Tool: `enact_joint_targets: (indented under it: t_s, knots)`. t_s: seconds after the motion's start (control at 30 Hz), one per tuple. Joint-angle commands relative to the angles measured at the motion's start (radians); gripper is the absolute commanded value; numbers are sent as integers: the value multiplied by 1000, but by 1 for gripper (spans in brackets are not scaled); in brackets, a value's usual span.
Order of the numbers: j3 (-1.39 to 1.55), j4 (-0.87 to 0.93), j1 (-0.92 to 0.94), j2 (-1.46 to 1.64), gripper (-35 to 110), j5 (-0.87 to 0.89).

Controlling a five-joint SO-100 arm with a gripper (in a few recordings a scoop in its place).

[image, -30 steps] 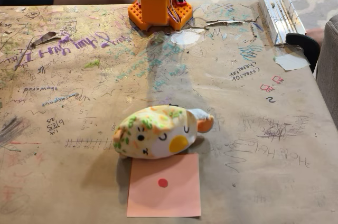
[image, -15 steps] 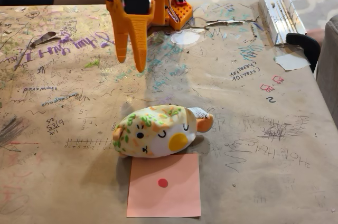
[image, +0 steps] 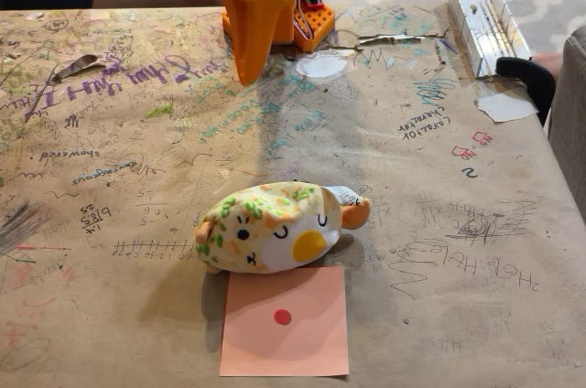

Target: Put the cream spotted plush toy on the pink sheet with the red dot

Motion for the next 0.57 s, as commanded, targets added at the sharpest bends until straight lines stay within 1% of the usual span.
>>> enact_joint_targets:
  t_s: [0.0, 0.53]
  knots:
    - [31, 5, -3, 48, 0, 11]
    - [74, -17, -20, 54, 0, 37]
